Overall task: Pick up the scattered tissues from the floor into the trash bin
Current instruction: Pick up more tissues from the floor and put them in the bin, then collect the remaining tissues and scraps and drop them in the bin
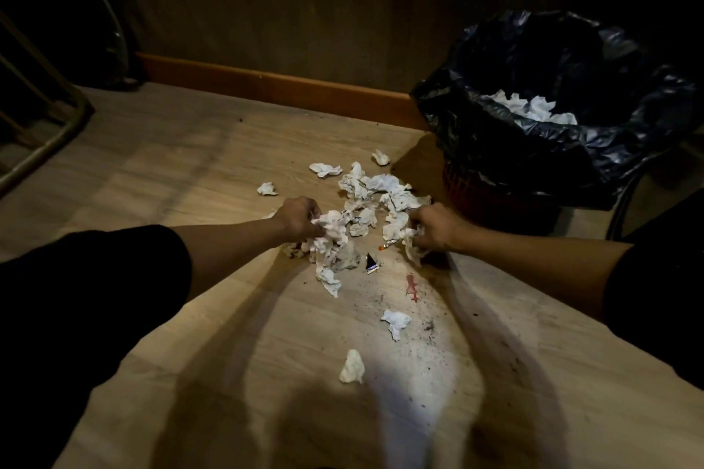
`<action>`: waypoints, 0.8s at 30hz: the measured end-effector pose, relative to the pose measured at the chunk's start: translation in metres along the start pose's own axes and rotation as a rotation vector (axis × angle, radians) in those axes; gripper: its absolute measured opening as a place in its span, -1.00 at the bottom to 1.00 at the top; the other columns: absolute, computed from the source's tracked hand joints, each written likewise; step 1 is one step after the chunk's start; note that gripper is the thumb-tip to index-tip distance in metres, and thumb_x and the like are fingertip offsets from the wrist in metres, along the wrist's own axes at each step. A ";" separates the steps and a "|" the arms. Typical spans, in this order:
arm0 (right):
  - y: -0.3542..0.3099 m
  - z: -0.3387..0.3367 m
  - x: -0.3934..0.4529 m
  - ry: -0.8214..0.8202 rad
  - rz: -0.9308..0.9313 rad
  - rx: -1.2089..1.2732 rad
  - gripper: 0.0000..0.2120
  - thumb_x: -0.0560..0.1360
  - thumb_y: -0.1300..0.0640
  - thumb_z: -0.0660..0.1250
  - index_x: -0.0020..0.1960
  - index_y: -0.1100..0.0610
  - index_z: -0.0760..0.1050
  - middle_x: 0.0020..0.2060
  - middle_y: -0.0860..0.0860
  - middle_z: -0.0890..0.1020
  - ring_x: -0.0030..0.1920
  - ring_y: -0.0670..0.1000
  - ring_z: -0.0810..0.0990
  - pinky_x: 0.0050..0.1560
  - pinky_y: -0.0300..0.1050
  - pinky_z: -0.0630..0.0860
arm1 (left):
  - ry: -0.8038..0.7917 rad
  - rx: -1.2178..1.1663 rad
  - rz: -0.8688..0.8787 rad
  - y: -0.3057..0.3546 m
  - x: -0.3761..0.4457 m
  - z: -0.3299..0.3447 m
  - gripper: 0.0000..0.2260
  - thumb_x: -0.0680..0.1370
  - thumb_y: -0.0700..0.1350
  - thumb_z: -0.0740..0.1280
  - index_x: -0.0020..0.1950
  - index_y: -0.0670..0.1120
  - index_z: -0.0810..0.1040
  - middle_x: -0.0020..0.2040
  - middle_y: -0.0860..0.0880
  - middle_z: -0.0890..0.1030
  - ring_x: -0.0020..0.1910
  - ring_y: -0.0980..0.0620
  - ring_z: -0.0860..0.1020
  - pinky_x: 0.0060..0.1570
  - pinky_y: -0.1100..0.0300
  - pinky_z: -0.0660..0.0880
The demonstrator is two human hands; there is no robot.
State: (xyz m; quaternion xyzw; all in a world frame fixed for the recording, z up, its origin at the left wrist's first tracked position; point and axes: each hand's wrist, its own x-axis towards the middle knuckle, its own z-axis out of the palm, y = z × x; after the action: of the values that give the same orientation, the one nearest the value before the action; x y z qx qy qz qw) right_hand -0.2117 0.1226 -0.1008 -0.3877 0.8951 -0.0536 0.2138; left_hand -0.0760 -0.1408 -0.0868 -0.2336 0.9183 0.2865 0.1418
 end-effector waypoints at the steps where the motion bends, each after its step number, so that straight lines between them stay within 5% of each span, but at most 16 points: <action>1: -0.001 -0.001 0.001 0.004 -0.002 -0.019 -0.81 0.43 0.17 0.44 0.01 0.09 0.52 -0.09 0.03 0.58 -0.01 0.13 0.62 -0.15 -0.01 0.59 | 0.026 0.027 -0.020 -0.003 0.001 -0.001 -0.66 0.42 -0.04 0.56 0.06 -0.16 0.57 -0.11 -0.11 0.60 -0.17 -0.06 0.56 -0.22 0.13 0.49; 4: -0.005 0.001 0.005 -0.027 0.002 -0.071 -0.63 0.44 0.23 0.42 0.22 0.09 0.47 0.02 0.12 0.61 0.00 0.14 0.59 -0.16 0.02 0.58 | 0.039 0.042 -0.058 -0.013 0.006 0.000 -0.55 0.36 0.07 0.58 0.07 -0.17 0.58 -0.13 -0.09 0.59 -0.11 -0.09 0.56 -0.30 0.16 0.35; 7: -0.014 0.005 0.013 -0.077 -0.032 -0.108 -0.31 0.44 0.31 0.40 0.53 0.07 0.31 0.03 0.15 0.62 0.01 0.15 0.61 -0.17 -0.06 0.53 | -0.014 0.078 -0.060 -0.016 0.008 0.008 -0.42 0.37 0.14 0.56 0.25 -0.17 0.55 0.04 -0.16 0.64 0.06 -0.13 0.60 -0.12 0.19 0.42; 10: -0.023 0.012 0.023 -0.136 -0.058 -0.140 -0.12 0.41 0.33 0.41 0.62 -0.05 0.12 -0.13 0.09 0.54 -0.20 0.05 0.51 -0.33 -0.11 0.44 | -0.076 0.160 -0.002 -0.016 0.007 0.019 -0.29 0.39 0.13 0.54 0.44 -0.11 0.41 0.22 -0.20 0.63 0.18 -0.16 0.60 0.08 0.16 0.48; 14: -0.021 0.024 0.031 -0.168 -0.049 -0.168 -0.42 0.50 0.24 0.35 0.49 0.05 0.35 0.25 0.23 0.51 0.22 0.22 0.54 0.09 0.02 0.57 | -0.222 0.255 0.067 -0.022 0.005 0.039 -0.12 0.33 0.16 0.58 0.53 -0.04 0.24 0.35 -0.22 0.49 0.29 -0.22 0.51 0.18 0.08 0.47; 17: -0.019 0.029 0.030 -0.116 -0.014 -0.161 -0.65 0.51 0.23 0.35 0.30 0.14 0.49 0.24 0.21 0.48 0.13 0.19 0.56 0.09 0.05 0.59 | -0.232 0.356 0.078 -0.027 -0.003 0.052 -0.09 0.34 0.14 0.57 0.53 -0.10 0.17 0.37 -0.29 0.30 0.31 -0.29 0.42 0.19 0.05 0.45; 20: -0.015 0.031 0.027 -0.081 0.031 -0.113 -0.65 0.47 0.24 0.40 0.25 0.12 0.54 0.28 0.16 0.39 0.08 0.20 0.58 0.04 0.03 0.62 | -0.192 0.356 0.119 -0.031 -0.006 0.054 -0.42 0.47 0.08 0.47 0.36 -0.18 0.40 0.23 -0.33 0.43 0.27 -0.26 0.42 0.10 0.09 0.44; 24: -0.007 0.025 0.021 -0.094 0.032 -0.079 -0.65 0.46 0.23 0.41 0.24 0.15 0.55 0.22 0.16 0.54 0.16 0.16 0.58 -0.07 -0.12 0.50 | -0.130 0.277 0.168 -0.034 -0.003 0.041 -0.68 0.52 0.04 0.41 0.04 -0.22 0.57 0.07 -0.29 0.58 0.18 -0.22 0.49 0.06 0.06 0.45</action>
State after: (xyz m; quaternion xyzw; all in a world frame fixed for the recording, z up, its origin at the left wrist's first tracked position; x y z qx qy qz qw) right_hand -0.2091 0.1044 -0.1286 -0.3835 0.8916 0.0035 0.2409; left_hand -0.0506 -0.1404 -0.1335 -0.1154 0.9541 0.1826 0.2072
